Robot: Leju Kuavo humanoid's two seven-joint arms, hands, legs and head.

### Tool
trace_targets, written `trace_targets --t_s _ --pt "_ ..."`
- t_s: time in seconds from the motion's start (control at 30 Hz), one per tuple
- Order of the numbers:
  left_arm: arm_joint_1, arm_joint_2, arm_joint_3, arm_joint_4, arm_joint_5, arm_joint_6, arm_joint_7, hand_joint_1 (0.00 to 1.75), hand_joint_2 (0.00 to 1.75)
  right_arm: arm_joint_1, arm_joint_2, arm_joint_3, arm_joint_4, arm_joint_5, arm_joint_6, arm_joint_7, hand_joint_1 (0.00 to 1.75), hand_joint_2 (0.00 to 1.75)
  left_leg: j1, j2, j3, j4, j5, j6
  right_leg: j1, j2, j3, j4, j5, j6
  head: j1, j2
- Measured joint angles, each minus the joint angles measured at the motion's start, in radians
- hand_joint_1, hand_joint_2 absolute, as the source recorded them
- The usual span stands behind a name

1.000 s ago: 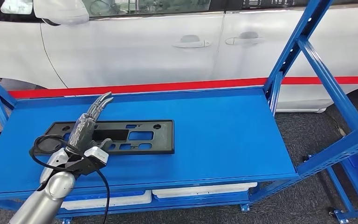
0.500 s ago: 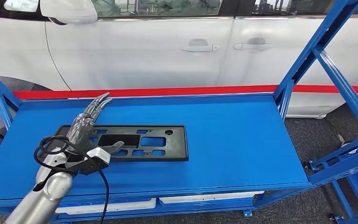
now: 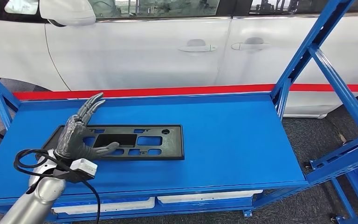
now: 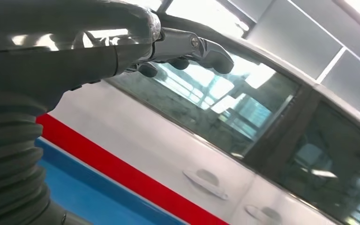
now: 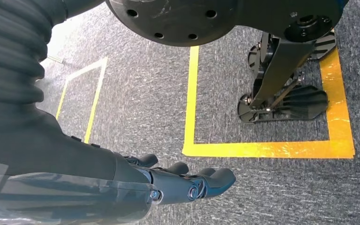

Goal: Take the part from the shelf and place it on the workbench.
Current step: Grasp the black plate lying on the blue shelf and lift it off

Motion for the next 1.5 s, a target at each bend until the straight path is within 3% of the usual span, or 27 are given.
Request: trace_targets --t_s 0.2,0.33,0.43,0.7,1.1,1.5 --pt "0.02 0.012 0.011 -0.042 0.167 -0.145 -0.093 0.0 1.75 -0.001 0.0 0.007 0.0 0.003 0.0 0.001 0.0 1.75 0.001 0.0 0.0 0.0 0.0 -0.001 0.001 0.0 -0.001 0.003 -0.001 -0.001 0.0 0.0" --pt "0.027 0.015 0.014 -0.055 0.191 -0.179 -0.105 0.0 1.75 -0.002 0.0 0.009 0.0 0.003 0.0 0.001 0.0 1.75 0.001 0.0 0.0 0.0 0.001 -0.001 0.001 0.0 -0.001 0.003 -0.001 -0.001 0.0 0.0" --pt "0.032 0.022 0.014 -0.066 0.218 -0.258 -0.124 0.0 1.75 -0.003 0.0 0.012 0.0 0.003 0.0 0.001 0.0 1.75 0.002 0.0 0.0 0.0 0.001 -0.002 0.001 0.0 -0.001 0.003 -0.001 -0.001 0.0 0.0" --pt "0.034 0.076 -0.006 -0.072 0.172 -0.392 -0.127 0.0 1.75 -0.006 -0.002 0.018 0.0 0.007 0.01 0.001 0.0 1.75 0.002 0.0 0.0 0.0 0.001 -0.002 0.001 0.0 -0.001 0.003 -0.001 -0.001 0.0 0.0" --pt "0.012 0.137 -0.101 -0.035 -0.111 -0.34 -0.032 0.0 1.75 -0.013 -0.002 0.025 0.0 0.014 0.013 0.01 0.0 1.75 0.002 0.0 0.0 0.0 0.001 -0.002 0.001 0.0 -0.002 0.003 -0.001 -0.001 0.0 0.0" --pt "-0.047 0.17 -0.208 0.049 -0.294 -0.261 0.056 0.0 1.75 -0.02 -0.002 0.034 0.0 0.018 0.018 0.022 0.0 1.75 0.002 0.001 0.0 0.0 0.001 -0.002 0.001 0.0 -0.002 0.003 -0.001 -0.001 0.0 0.0"
